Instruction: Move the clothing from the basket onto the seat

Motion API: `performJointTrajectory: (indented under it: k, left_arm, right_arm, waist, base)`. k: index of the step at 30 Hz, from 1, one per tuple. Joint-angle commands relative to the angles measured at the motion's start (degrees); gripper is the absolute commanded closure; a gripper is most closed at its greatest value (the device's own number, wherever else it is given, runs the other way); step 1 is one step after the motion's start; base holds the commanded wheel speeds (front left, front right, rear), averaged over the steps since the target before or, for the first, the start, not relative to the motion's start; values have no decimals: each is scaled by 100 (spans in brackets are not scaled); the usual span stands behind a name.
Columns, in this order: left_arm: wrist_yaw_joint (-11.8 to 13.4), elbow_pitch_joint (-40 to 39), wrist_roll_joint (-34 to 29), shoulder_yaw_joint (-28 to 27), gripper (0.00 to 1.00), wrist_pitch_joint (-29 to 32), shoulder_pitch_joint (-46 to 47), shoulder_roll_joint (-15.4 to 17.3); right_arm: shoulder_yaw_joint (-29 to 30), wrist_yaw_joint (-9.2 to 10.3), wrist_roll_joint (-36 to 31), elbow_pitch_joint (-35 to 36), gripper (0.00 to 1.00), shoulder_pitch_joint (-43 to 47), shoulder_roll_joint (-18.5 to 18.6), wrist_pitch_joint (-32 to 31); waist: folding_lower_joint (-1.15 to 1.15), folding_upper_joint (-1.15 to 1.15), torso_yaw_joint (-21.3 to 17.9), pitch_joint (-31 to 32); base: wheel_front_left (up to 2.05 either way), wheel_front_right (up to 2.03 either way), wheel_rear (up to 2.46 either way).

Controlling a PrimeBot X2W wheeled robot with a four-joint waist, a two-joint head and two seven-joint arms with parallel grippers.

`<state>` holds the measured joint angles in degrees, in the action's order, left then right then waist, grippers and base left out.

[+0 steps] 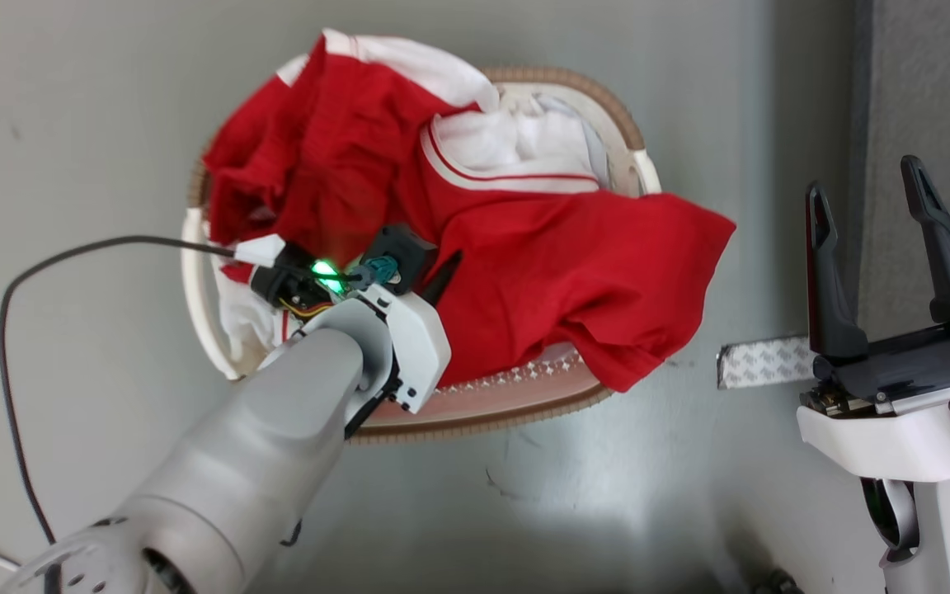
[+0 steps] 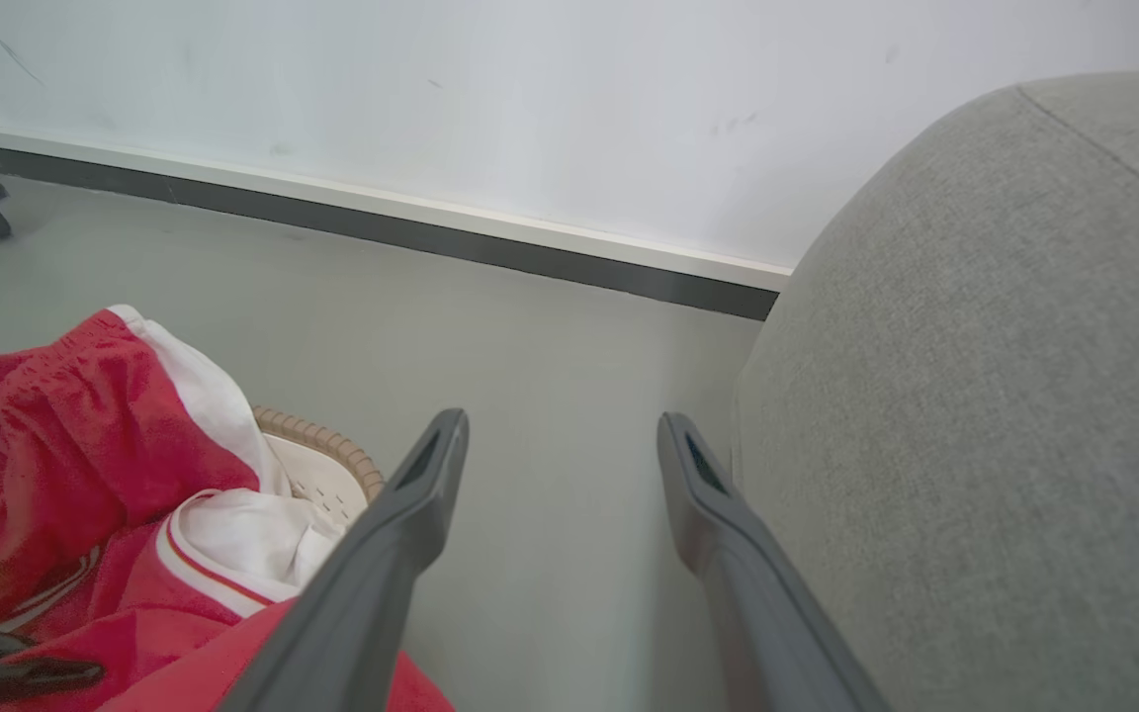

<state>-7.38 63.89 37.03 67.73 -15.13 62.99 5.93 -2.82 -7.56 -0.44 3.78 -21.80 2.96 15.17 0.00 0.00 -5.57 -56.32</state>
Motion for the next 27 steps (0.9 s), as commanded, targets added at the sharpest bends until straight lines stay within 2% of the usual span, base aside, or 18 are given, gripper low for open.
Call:
performJointTrajectory:
  k: [1,6,12,21,27]
  left_arm:
    - [-10,-101,89,-36,100,-4,-93,67]
    - [-9,-671,356,-328,100,-3,-495,243]
    - [-11,-1416,343,-910,100,-3,-1216,340]
    - [129,-2320,54,-1516,100,-4,-2415,275]
    - [322,-2767,49,-1748,100,-4,-2938,359]
  right_arm:
    - [5,14,31,-35,0,-12,-11,-2]
    - [75,13,156,-200,0,52,-8,-2]
    - [145,13,280,-435,0,348,-7,-2]
    - [57,14,469,-899,0,1206,-6,-2]
    - [65,14,544,-1101,0,1703,-7,-2]
  waist:
    - [0,0,56,237]
    - [0,0,165,934]
    - [0,0,325,2004]
    - [0,0,525,3878]
    - [0,0,625,4771]
  base:
    - [0,0,0]
    - [0,0,0]
    - [0,0,0]
    - [0,0,0]
    - [0,0,0]
